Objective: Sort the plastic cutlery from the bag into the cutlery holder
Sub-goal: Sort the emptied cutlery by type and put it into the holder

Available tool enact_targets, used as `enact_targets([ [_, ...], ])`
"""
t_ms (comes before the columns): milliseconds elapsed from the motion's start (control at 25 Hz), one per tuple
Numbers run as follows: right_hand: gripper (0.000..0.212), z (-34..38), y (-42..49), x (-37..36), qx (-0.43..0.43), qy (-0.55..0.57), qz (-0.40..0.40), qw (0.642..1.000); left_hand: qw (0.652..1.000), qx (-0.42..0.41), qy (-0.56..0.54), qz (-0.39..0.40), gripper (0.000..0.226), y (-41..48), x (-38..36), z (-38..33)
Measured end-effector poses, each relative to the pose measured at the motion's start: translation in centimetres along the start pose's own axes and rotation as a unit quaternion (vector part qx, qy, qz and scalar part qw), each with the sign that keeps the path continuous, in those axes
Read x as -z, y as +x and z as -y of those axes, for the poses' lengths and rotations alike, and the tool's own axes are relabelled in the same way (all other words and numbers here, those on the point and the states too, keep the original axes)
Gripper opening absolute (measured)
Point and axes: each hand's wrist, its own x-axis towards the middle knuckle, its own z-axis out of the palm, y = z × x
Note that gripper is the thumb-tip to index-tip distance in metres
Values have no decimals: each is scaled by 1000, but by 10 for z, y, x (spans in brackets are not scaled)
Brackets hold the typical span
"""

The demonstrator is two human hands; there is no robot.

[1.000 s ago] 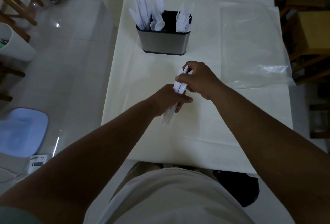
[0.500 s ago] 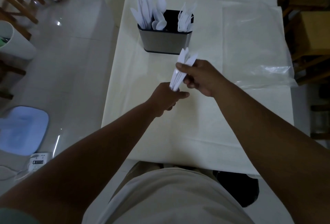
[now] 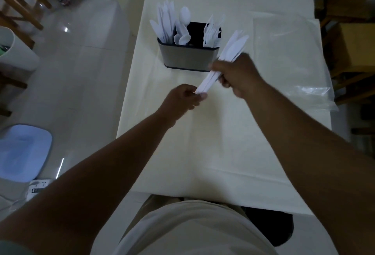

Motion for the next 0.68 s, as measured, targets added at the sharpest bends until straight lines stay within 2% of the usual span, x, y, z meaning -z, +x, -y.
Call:
enact_targets([
  [120, 15, 44, 21, 24, 74, 49, -47, 995, 987, 19, -121, -102, 28, 27, 44, -4],
  [240, 17, 86, 33, 29, 150, 46, -47, 987, 974, 13, -151, -166, 33, 55, 80, -19],
  [480, 18, 117, 63, -17, 226, -31, -39, 973, 978, 13, -160, -135, 45, 93, 98, -35],
  [680, 35, 120, 78, -68, 259, -138, -34, 956, 978, -19, -151, -145, 7, 98, 91, -30],
])
